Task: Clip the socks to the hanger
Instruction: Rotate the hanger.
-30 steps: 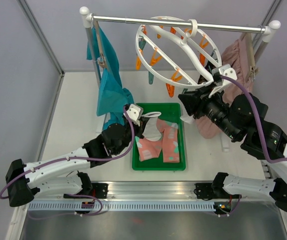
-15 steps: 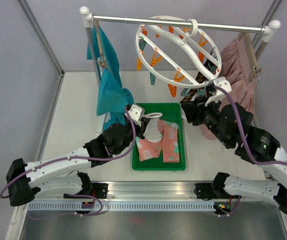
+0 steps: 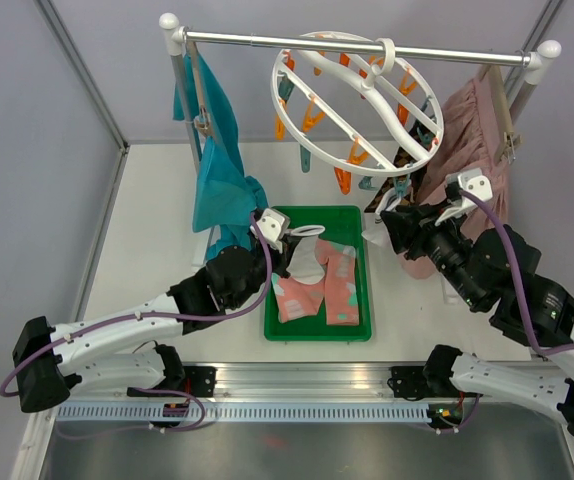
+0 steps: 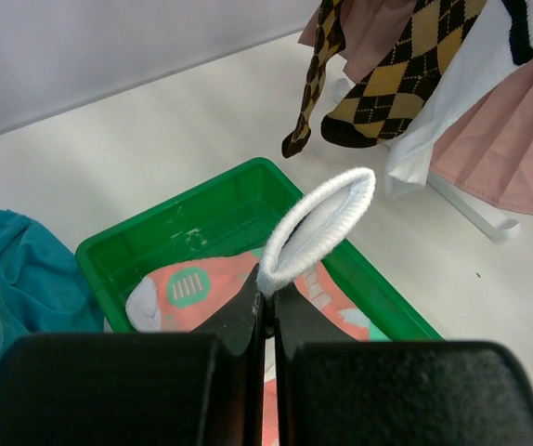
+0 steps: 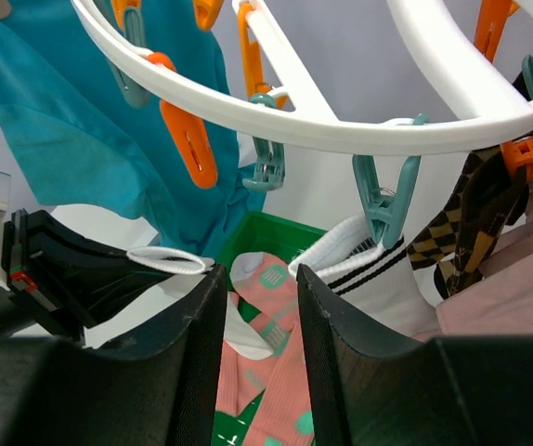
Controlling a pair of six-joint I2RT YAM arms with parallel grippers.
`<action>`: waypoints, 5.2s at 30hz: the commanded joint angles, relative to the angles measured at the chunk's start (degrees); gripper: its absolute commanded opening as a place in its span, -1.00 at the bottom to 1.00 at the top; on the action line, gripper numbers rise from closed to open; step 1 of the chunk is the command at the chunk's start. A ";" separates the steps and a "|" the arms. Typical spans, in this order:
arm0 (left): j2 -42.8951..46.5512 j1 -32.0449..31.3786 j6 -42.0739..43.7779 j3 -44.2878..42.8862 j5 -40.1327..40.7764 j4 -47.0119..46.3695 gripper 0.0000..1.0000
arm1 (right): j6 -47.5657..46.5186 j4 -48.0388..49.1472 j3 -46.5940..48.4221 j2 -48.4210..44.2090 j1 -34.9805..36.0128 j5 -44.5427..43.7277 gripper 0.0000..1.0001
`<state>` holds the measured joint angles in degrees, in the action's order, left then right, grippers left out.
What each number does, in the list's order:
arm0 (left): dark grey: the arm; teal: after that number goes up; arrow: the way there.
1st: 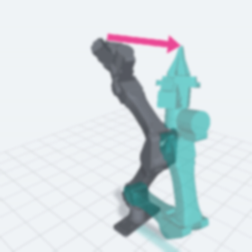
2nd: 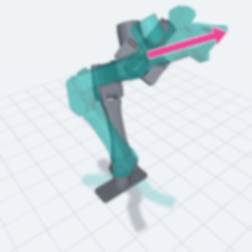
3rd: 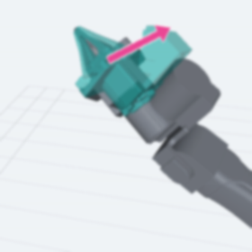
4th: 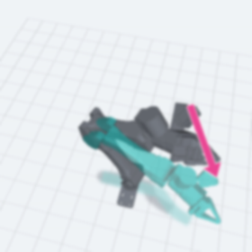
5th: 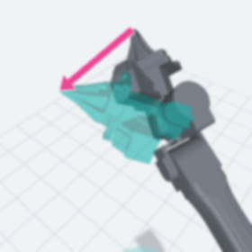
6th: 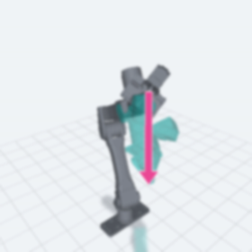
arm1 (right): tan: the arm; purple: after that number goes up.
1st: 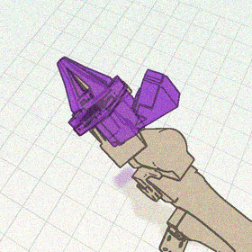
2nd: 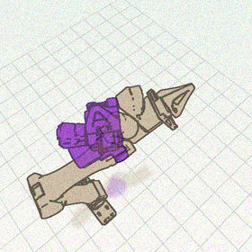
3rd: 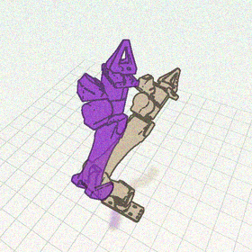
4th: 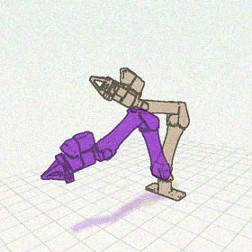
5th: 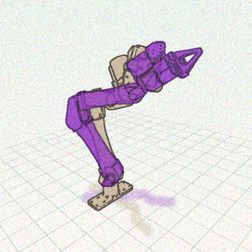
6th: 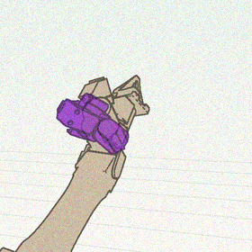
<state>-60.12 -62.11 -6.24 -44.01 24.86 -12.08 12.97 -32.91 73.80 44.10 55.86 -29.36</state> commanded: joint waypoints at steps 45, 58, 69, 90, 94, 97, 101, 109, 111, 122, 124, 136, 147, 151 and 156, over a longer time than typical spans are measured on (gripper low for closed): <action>1.67 0.32 -1.32 -0.46 -1.66 -2.86 -0.95 | -10.86 24.11 -10.69 2.13 -0.05 4.75 -0.32; 1.67 0.23 -1.32 -0.46 -2.01 -3.22 -0.95 | -11.74 25.43 -10.52 3.54 -1.19 5.98 -0.31; 1.67 0.32 -1.32 -0.46 -2.10 -3.39 -0.95 | -10.42 25.96 -11.05 4.07 -4.79 9.24 -0.31; 1.76 0.32 -1.32 -0.11 -2.27 -3.92 -0.95 | -6.91 21.92 -11.66 -1.64 -6.99 13.28 -0.38; 1.76 0.23 -1.41 -0.20 -2.45 -4.10 -0.95 | -6.56 20.95 -10.96 -1.73 -6.99 14.24 -0.40; 1.76 0.32 -1.41 -0.11 -2.45 -4.10 -0.95 | -6.29 20.16 -10.34 -1.29 -6.99 14.77 -0.43; 1.85 0.23 -1.41 -0.11 -2.45 -4.10 -0.95 | -6.47 19.46 -9.91 -0.86 -6.99 13.90 -0.47; 1.85 0.23 -1.14 -0.03 -2.36 -4.18 -0.95 | -7.00 17.17 -10.08 -2.08 -6.99 13.02 -0.54; 1.93 0.23 -1.05 0.06 -2.19 -4.18 -0.95 | -7.08 16.30 -10.08 -2.61 -6.99 11.62 -0.54; 2.02 0.23 -1.23 0.24 -2.36 -4.45 -0.95 | -8.31 19.63 -12.19 -0.68 -7.08 9.33 -0.58; 2.02 0.23 -1.23 0.41 -2.36 -4.53 -0.95 | -8.75 20.16 -12.10 0.28 -7.08 8.54 -0.57; 2.37 0.23 -0.97 0.41 -2.01 -4.18 -0.95 | -9.90 24.03 -12.80 2.22 -7.08 6.16 -0.54; 2.55 0.32 -0.79 0.50 -2.01 -4.27 -0.95 | -9.37 20.69 -12.63 -0.06 -7.16 6.87 -0.52; 2.55 0.23 -0.79 0.68 -2.01 -4.18 -0.95 | -9.02 18.67 -12.02 -1.64 -7.08 6.69 -0.52; 2.55 0.32 -0.88 0.68 -2.19 -4.36 -0.95 | -8.84 17.79 -11.84 -2.00 -7.08 4.93 -0.58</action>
<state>-58.63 -62.11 -6.22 -43.66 23.38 -13.85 3.79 -14.52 61.21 42.13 48.90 -22.87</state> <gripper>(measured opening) 0.033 0.216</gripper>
